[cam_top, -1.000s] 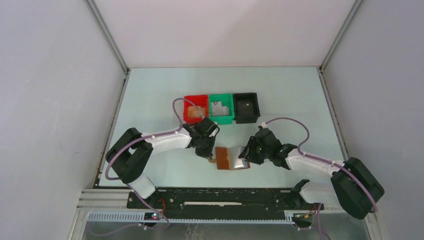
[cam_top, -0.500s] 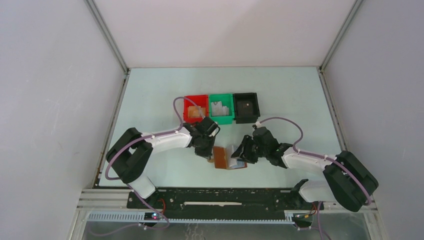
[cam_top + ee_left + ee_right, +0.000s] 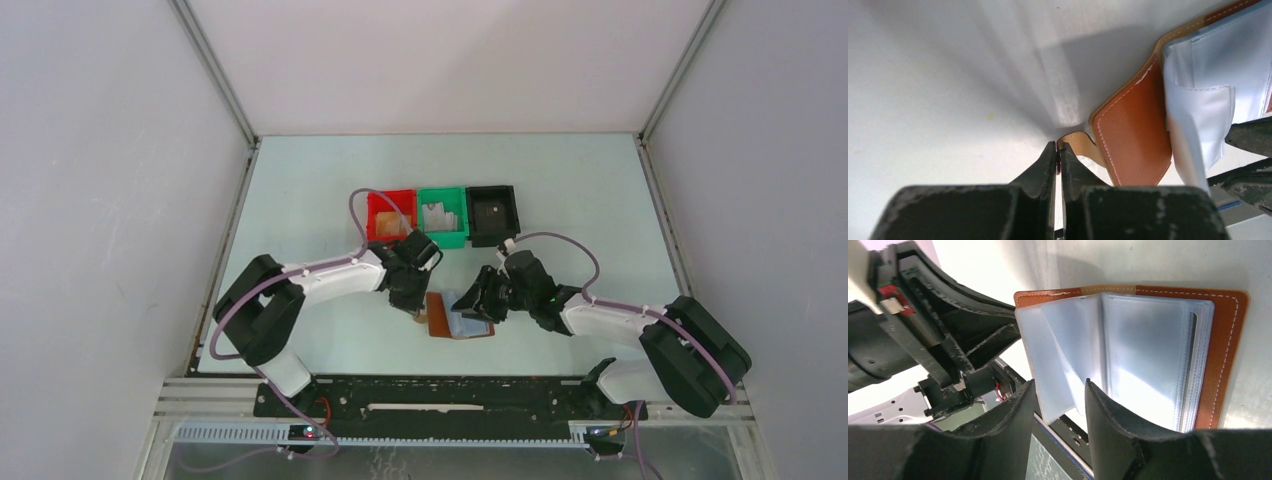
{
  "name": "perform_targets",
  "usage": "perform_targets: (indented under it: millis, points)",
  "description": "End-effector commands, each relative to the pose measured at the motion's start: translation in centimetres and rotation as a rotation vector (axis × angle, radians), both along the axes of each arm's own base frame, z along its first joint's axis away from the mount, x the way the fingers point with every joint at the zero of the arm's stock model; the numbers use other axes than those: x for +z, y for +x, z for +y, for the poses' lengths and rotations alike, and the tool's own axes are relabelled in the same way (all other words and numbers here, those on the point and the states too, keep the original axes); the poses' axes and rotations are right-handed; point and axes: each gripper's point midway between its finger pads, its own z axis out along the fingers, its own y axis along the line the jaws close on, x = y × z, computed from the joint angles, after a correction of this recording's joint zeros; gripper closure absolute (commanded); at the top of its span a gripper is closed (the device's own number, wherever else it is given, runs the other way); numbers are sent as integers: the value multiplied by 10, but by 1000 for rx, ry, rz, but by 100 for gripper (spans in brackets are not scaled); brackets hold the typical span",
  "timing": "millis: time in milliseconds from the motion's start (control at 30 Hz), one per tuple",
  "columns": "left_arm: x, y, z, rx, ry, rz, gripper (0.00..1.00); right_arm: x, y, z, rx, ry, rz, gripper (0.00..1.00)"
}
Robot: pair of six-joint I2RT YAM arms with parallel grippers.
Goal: Take the credit cards out of the card holder
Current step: Remove the credit card from the card holder.
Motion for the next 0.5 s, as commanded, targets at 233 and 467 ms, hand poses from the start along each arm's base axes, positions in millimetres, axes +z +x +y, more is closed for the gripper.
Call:
perform_targets:
  millis: [233, 467]
  points:
    - [99, 34, 25, 70, 22, -275, 41, -5, 2, 7, 13, 0, -3, 54]
    - [140, 30, 4, 107, -189, -311, 41, -2, 4, 23, 48, -5, -20, 64]
